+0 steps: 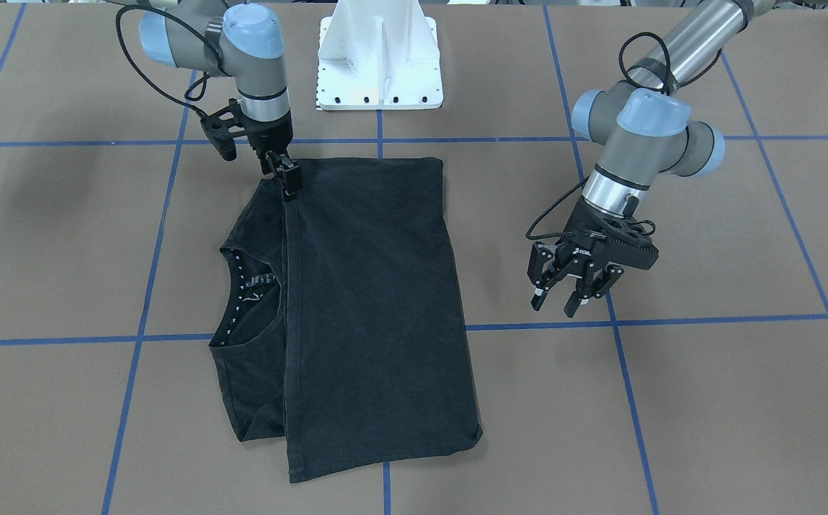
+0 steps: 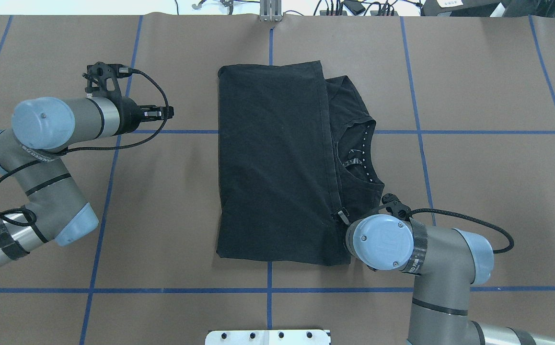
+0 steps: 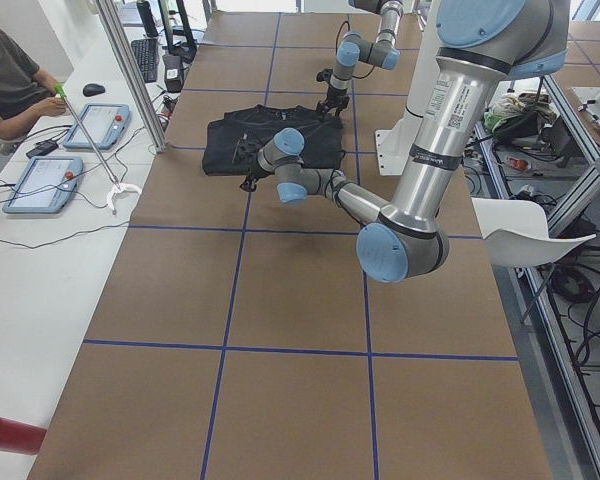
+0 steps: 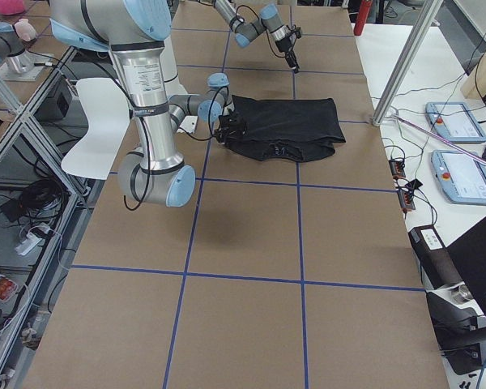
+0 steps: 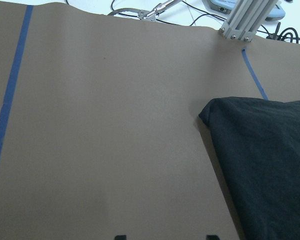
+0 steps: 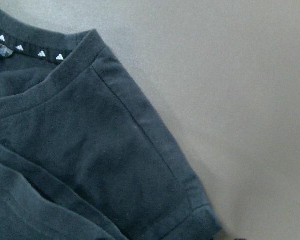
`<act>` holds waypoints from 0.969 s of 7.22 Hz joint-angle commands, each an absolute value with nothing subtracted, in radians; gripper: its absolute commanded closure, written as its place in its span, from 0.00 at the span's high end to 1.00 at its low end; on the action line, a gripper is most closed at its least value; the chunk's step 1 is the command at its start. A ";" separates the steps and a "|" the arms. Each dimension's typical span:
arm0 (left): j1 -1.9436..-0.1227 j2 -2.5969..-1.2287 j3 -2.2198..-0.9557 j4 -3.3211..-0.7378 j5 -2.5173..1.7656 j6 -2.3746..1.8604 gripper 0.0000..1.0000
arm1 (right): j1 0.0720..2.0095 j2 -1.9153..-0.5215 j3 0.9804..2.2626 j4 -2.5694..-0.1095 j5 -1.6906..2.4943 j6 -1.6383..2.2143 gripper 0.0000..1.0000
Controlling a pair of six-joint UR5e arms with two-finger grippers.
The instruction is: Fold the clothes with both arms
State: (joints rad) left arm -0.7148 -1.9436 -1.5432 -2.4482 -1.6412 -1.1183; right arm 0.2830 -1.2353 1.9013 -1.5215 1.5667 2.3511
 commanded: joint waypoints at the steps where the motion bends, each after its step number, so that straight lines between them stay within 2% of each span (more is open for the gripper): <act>1: -0.715 -1.944 -1.543 -2.448 -1.641 -1.118 0.62 | 0.284 -1.226 1.902 -1.522 1.568 2.361 0.35; 2: -0.715 -1.944 -1.542 -2.448 -1.641 -1.118 0.62 | 0.287 -1.226 1.902 -1.520 1.574 2.352 0.00; 7: -0.715 -1.944 -1.543 -2.448 -1.641 -1.120 0.62 | 0.298 -1.226 1.930 -1.522 1.585 2.353 0.00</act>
